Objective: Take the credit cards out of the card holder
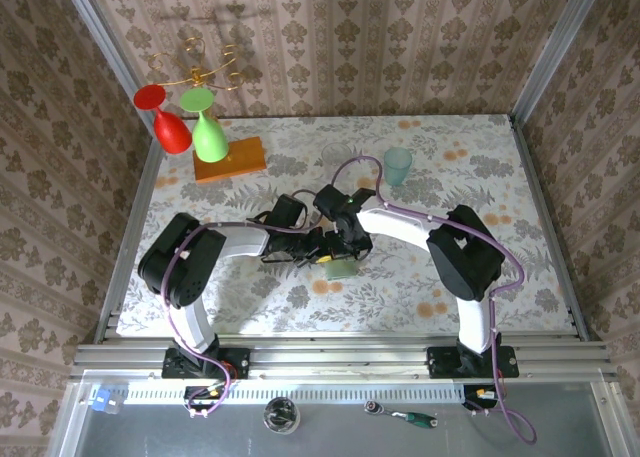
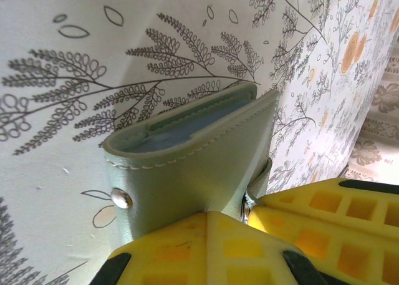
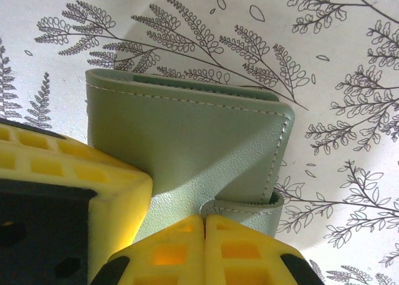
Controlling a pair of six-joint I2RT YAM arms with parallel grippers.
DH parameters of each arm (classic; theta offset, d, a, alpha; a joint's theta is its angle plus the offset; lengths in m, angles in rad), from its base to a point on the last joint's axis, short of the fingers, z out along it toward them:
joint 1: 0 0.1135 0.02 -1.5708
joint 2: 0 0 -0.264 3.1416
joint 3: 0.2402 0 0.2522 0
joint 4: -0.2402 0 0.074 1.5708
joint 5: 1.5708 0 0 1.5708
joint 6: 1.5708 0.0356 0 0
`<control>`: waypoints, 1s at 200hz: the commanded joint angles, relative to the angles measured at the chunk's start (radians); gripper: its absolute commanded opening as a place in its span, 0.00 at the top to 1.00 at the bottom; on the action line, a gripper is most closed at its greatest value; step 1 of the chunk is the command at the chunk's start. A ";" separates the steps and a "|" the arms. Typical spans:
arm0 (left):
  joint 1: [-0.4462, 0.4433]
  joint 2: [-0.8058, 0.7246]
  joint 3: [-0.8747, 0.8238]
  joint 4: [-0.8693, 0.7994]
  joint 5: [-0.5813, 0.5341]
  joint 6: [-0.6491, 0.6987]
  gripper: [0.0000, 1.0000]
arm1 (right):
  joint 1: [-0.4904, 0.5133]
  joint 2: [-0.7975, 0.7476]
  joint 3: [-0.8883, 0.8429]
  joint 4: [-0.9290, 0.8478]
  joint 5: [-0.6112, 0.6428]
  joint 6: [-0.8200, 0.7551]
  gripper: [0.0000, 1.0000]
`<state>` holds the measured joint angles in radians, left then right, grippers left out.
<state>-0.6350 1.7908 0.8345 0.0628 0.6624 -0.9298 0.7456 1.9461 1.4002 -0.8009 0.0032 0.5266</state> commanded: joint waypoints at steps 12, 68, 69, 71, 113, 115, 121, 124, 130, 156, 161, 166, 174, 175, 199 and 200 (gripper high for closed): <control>0.012 0.088 -0.045 -0.202 -0.113 0.042 1.00 | -0.005 0.025 0.004 -0.143 0.157 -0.014 1.00; 0.012 0.124 -0.052 -0.199 -0.118 0.035 1.00 | 0.011 0.035 0.025 -0.198 0.268 -0.027 1.00; 0.012 0.124 -0.052 -0.199 -0.119 0.036 1.00 | 0.012 0.035 0.024 -0.198 0.269 -0.028 1.00; 0.013 0.126 -0.053 -0.201 -0.119 0.037 1.00 | 0.011 0.034 0.024 -0.198 0.270 -0.027 1.00; 0.015 0.131 -0.054 -0.221 -0.140 0.051 1.00 | 0.014 0.002 0.014 -0.195 0.312 -0.013 1.00; 0.015 0.131 -0.054 -0.222 -0.141 0.052 1.00 | 0.015 0.000 0.014 -0.195 0.314 -0.013 1.00; 0.015 0.132 -0.051 -0.224 -0.141 0.054 1.00 | 0.014 -0.001 0.011 -0.195 0.320 -0.013 1.00; 0.015 0.134 -0.052 -0.224 -0.141 0.054 1.00 | 0.015 -0.002 0.011 -0.196 0.322 -0.012 1.00; 0.015 0.136 -0.050 -0.222 -0.138 0.055 1.00 | 0.016 -0.005 0.013 -0.200 0.332 -0.011 1.00; 0.015 0.140 -0.047 -0.226 -0.141 0.060 1.00 | 0.029 -0.013 0.025 -0.209 0.363 -0.009 1.00; 0.015 0.142 -0.047 -0.225 -0.142 0.061 1.00 | 0.031 -0.013 0.028 -0.211 0.366 -0.009 1.00; 0.015 0.143 -0.047 -0.224 -0.142 0.061 1.00 | 0.033 -0.013 0.028 -0.212 0.370 -0.009 1.00; 0.015 0.145 -0.047 -0.224 -0.141 0.060 1.00 | 0.035 -0.012 0.030 -0.212 0.377 -0.011 1.00; 0.015 0.144 -0.047 -0.224 -0.141 0.060 1.00 | 0.035 -0.011 0.030 -0.213 0.378 -0.010 1.00; 0.015 0.136 -0.049 -0.229 -0.148 0.060 1.00 | 0.036 -0.018 0.023 -0.207 0.381 -0.011 1.00; 0.015 0.136 -0.049 -0.229 -0.149 0.060 1.00 | 0.036 -0.019 0.022 -0.208 0.381 -0.011 1.00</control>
<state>-0.6270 1.8317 0.8536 0.0750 0.7151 -0.9028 0.8032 1.9572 1.4235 -0.8562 0.1875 0.5198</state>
